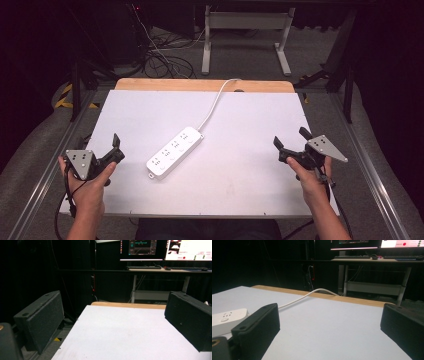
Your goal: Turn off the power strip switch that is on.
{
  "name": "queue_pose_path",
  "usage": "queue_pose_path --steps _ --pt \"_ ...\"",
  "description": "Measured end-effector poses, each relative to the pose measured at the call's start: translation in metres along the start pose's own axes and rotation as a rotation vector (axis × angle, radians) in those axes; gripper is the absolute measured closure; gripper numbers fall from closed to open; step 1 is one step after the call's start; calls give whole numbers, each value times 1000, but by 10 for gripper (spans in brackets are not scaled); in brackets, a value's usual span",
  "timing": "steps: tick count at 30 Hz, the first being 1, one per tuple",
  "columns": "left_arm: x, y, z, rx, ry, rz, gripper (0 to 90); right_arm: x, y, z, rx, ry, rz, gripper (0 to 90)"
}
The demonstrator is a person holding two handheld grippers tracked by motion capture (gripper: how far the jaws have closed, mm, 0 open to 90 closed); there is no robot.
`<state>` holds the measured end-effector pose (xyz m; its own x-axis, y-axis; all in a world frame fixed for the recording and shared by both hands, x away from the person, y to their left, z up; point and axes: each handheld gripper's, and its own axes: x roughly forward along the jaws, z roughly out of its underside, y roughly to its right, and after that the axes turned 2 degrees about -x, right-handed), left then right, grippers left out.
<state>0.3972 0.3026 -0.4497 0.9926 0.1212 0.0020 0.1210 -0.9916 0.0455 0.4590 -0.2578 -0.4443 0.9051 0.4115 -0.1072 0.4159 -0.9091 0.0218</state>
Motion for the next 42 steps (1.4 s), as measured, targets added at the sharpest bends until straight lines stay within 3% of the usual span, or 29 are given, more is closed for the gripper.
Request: queue_pose_path --steps 12,16,19,20,23,24,25,26,27,30,33,39,42 --pt "1 -1 0 4 5 -9 34 0 -1 0 -2 0 -5 28" --pt "0 -2 -1 6 -8 -6 86 0 -1 0 -8 1 -6 28" --pt "-1 -2 -2 -1 -23 8 198 0 -1 0 -7 0 -8 28" --pt "-1 -2 -3 -2 -27 15 198 0 -1 0 -6 -1 -8 28" --pt "-2 -4 -4 -31 -50 75 396 0 -2 0 -8 0 -12 29" --pt "-2 -4 -4 -31 -50 75 446 0 -2 0 -8 0 -12 29" --pt "-3 -5 -5 -38 -57 90 446 0 -2 0 -11 1 -10 29" --pt "-4 -6 -6 -45 -66 120 555 0 -2 0 -8 2 -10 29" --pt "-4 -7 -6 -49 -73 134 607 0 -2 0 -7 0 -12 29" --pt "-6 -9 -8 -86 -90 165 767 -1 -2 0 -10 2 -12 29" --pt "-6 -10 -9 -78 -100 176 887 -1 -3 0 -9 4 -16 30" --pt "0 -11 -12 -65 -137 215 900 -1 -4 0 -6 1 -16 30" --pt "5 -9 -18 -35 -127 231 900 -1 -4 0 -5 3 -15 30"
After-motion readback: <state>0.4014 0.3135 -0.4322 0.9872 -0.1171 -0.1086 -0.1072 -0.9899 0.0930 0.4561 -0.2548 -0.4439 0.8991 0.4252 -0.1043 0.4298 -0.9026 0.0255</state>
